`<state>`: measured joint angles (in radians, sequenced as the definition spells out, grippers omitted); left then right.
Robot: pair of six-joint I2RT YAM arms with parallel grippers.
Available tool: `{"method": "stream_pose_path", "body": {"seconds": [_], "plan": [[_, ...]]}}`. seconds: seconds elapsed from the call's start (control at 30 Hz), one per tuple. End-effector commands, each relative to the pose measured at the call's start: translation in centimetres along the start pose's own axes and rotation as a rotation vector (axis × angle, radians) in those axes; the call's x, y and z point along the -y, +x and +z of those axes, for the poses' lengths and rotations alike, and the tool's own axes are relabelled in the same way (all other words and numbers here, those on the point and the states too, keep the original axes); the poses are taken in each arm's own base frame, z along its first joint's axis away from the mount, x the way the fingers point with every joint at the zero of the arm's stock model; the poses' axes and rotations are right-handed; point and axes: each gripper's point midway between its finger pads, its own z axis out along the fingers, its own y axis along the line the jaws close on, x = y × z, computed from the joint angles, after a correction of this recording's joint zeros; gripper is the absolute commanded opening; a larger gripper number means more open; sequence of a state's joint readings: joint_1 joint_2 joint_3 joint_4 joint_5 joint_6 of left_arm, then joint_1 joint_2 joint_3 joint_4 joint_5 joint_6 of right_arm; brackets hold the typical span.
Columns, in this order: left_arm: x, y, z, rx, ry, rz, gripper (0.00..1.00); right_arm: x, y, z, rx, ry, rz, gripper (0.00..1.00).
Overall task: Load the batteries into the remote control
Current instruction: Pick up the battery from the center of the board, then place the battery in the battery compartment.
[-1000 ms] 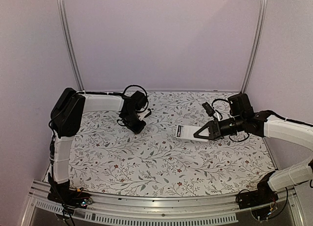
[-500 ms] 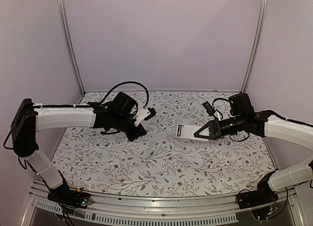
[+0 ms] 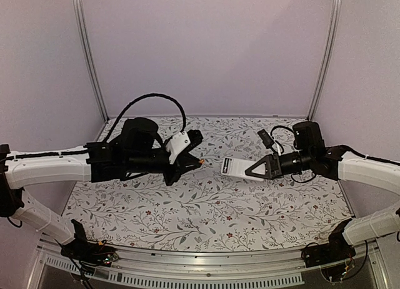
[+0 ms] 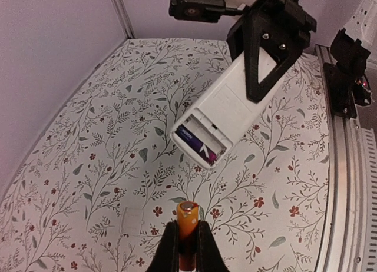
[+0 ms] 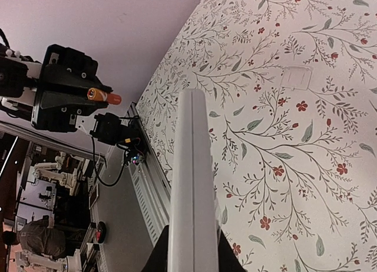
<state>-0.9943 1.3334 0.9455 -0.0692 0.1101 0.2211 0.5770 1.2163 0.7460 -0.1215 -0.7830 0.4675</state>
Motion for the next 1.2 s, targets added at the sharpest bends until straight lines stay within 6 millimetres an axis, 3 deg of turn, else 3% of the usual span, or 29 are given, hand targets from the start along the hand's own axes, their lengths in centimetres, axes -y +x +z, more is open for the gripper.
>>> {"method": "stream_pose_path", "body": {"seconds": [0.0,0.1,0.33,0.83,1.17], "plan": [[-2.2,-3.1,-0.6,0.006,-0.093,-0.292,0.0,-1.3,-1.1,1.0,0.068,-0.06,-0.017,0.0],[-1.6,-3.0,-0.4,-0.056,-0.051,-0.446,0.0,-1.5,-1.4,1.7,0.086,-0.086,0.015,0.0],[-1.2,0.1,0.4,-0.228,-0.092,-0.789,0.0,-1.8,-0.9,3.8,0.069,-0.133,0.079,0.0],[1.2,4.5,1.3,-0.426,-0.069,-0.873,0.0,-1.7,1.1,7.5,0.021,-0.191,0.146,0.0],[0.9,6.1,2.4,-0.511,-0.125,-0.852,0.0,-1.8,1.2,8.9,0.012,-0.226,0.175,0.0]]}}
